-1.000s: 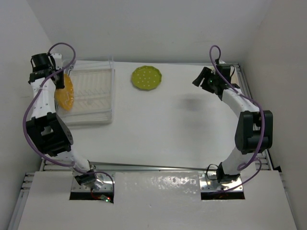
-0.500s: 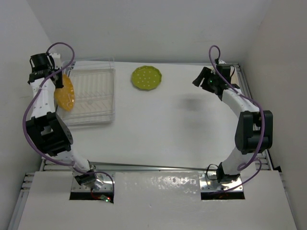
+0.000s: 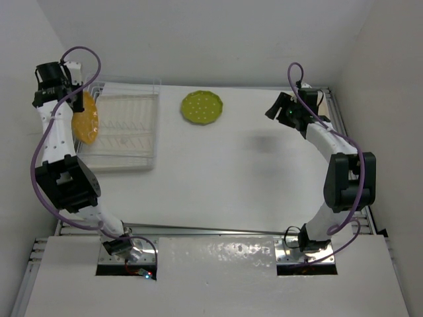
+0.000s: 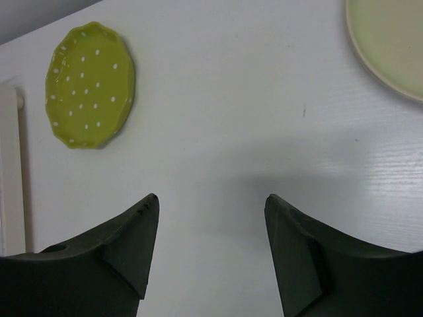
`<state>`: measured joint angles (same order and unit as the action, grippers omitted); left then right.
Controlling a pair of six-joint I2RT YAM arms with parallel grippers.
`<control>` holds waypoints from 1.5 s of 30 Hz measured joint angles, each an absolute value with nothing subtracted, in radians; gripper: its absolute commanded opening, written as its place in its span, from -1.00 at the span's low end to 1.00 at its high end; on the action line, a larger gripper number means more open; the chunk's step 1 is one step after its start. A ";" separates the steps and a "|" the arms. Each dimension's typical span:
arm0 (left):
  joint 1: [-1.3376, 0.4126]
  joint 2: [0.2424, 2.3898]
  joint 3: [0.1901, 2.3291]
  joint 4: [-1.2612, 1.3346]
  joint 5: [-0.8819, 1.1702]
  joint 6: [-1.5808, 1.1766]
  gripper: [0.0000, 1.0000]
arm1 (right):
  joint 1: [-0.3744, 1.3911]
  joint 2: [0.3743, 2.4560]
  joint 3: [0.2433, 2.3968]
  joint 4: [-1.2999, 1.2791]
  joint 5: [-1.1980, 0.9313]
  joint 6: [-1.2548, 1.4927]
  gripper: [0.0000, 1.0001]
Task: Unload the plates from the dish rack
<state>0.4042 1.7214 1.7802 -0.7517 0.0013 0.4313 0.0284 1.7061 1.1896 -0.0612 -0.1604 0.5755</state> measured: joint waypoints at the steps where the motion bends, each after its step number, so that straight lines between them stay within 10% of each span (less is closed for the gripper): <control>1: 0.404 1.723 1.780 -0.752 0.000 0.437 -1.00 | 0.028 1.706 1.190 -0.061 -0.160 0.575 0.29; 45: 0.290 1.659 1.541 -0.497 -0.203 0.514 -1.00 | 0.028 1.706 1.203 -0.084 -0.160 0.556 0.29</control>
<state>0.2905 1.6592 1.5414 -0.4969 -0.2031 0.5144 0.0284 1.7061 1.2030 -0.0845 -0.1596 0.5560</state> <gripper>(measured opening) 0.234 0.646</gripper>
